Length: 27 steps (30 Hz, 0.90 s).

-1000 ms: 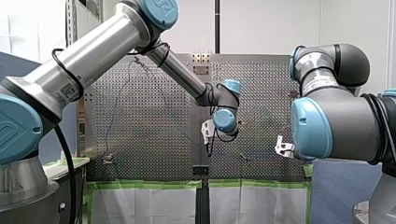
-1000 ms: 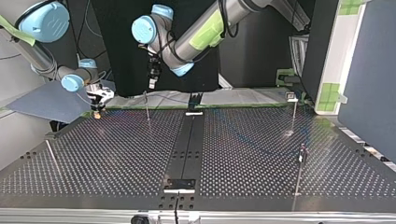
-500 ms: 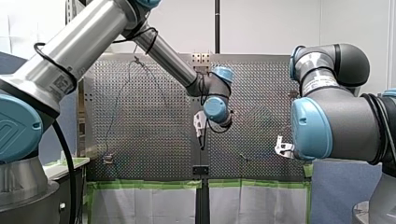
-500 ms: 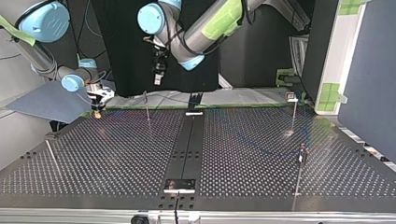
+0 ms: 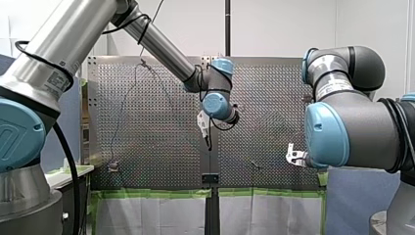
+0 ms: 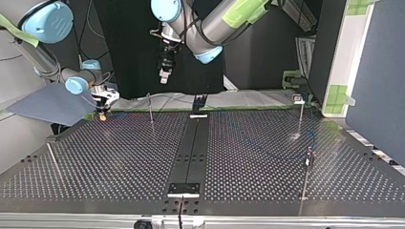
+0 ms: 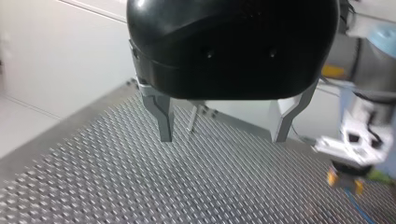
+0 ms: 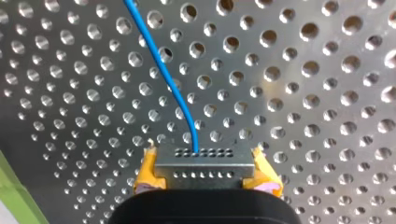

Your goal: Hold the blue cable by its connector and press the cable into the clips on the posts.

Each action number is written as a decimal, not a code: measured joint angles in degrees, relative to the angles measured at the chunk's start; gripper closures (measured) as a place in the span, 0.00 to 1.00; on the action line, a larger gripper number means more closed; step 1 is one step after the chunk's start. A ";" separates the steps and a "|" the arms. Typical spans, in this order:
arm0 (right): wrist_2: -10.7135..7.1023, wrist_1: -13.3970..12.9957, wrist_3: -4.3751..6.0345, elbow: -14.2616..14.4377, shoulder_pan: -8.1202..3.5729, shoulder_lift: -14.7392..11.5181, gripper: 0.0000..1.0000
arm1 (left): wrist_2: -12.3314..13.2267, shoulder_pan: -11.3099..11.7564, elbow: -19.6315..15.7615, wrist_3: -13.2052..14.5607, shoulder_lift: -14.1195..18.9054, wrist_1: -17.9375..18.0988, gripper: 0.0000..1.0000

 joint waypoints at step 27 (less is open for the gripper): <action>0.33 0.06 -0.79 -0.03 0.70 0.00 1.00 | 2.72 0.08 -14.23 -5.35 14.23 14.22 0.00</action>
